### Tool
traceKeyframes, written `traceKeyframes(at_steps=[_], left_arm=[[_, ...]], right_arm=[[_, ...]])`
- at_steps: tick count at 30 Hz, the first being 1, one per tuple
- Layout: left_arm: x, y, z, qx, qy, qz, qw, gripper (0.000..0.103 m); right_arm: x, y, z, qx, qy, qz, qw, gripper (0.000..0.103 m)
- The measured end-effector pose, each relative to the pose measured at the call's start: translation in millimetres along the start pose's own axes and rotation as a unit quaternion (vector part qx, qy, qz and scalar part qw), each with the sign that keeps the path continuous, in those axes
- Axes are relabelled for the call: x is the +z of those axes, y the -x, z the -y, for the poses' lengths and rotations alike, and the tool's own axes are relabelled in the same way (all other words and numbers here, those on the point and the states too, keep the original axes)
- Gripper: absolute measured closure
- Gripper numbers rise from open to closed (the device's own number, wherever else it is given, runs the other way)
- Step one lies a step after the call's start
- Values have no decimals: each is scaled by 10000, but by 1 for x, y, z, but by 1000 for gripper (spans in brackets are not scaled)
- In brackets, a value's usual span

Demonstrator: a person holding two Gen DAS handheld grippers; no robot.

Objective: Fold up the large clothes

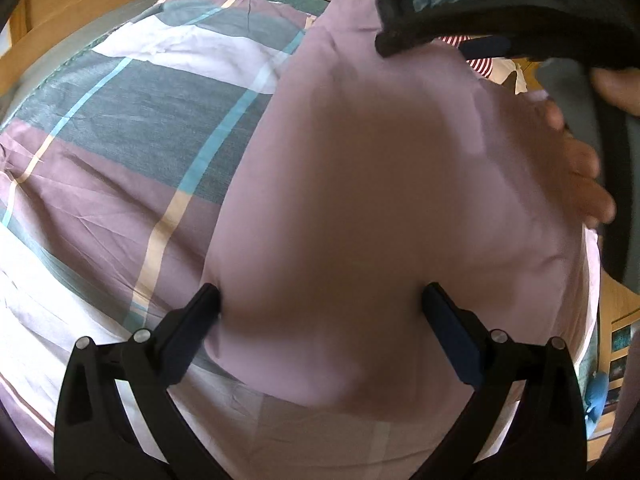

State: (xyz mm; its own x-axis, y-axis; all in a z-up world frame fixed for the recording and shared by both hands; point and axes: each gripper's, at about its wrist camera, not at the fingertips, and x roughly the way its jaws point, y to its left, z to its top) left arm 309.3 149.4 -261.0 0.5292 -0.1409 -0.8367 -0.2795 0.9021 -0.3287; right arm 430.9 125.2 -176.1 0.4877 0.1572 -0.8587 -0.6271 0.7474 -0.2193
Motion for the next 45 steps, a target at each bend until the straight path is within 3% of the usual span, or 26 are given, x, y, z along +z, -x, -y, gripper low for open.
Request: traceKeyframes(at_steps=[2, 3, 11, 13, 15, 16, 17, 18, 19, 20, 22, 23, 25, 27, 29, 31, 36, 45], left_arm=[[2, -1, -2, -20, 33, -19, 10000, 2], [1, -2, -2, -20, 24, -15, 10000, 2], [0, -3, 7, 149, -154, 74, 9997, 2], [-1, -3, 8, 173, -163, 84, 9997, 2], [1, -2, 8, 147, -135, 72, 9998, 2], [1, -3, 7, 138, -119, 72, 9998, 2], [1, -3, 6, 132, -107, 79, 9998, 2], [1, -4, 6, 134, -111, 86, 9998, 2], [1, -4, 6, 137, -115, 89, 9998, 2], [1, -4, 5, 138, -113, 89, 9998, 2], [1, -5, 5, 135, -109, 87, 9998, 2], [1, -5, 5, 129, -104, 85, 9998, 2], [1, -5, 4, 124, -90, 86, 9998, 2], [1, -5, 4, 137, -82, 98, 9998, 2], [0, -5, 5, 161, -90, 117, 9998, 2], [0, -5, 5, 181, -107, 153, 9997, 2], [1, -1, 10, 235, -269, 314, 9989, 2], [0, -1, 13, 357, -374, 354, 9980, 2]], right_arm=[[5, -6, 5, -16, -171, -130, 9998, 88], [4, -4, 6, 9, -228, -62, 9997, 92], [28, 5, 17, -779, -771, 983, 9891, 103], [28, -7, 24, -679, -855, 769, 9910, 103], [19, 6, 26, -524, -955, 1025, 9887, 103], [15, 18, 31, -427, -1041, 1241, 9859, 99], [5, 37, 37, -359, -1233, 1513, 9801, 79], [-5, 55, 43, -290, -1410, 1701, 9749, 43], [-15, 71, 48, -229, -1526, 1852, 9705, 29], [-23, 82, 51, -189, -1574, 1973, 9674, 23], [-46, 104, 57, -202, -1591, 2079, 9649, 24], [-59, 112, 61, -222, -1611, 2029, 9656, 25], [-85, 115, 70, -35, -1807, 1937, 9643, 42], [-110, 99, 79, 264, -2106, 1550, 9648, 61], [-120, 74, 80, 319, -2048, 1147, 9715, 69], [-124, 47, 87, 118, -2089, 864, 9740, 70], [-112, 1, 118, 189, -2760, 660, 9587, 80], [-96, -12, 122, -130, -2651, 747, 9612, 80]])
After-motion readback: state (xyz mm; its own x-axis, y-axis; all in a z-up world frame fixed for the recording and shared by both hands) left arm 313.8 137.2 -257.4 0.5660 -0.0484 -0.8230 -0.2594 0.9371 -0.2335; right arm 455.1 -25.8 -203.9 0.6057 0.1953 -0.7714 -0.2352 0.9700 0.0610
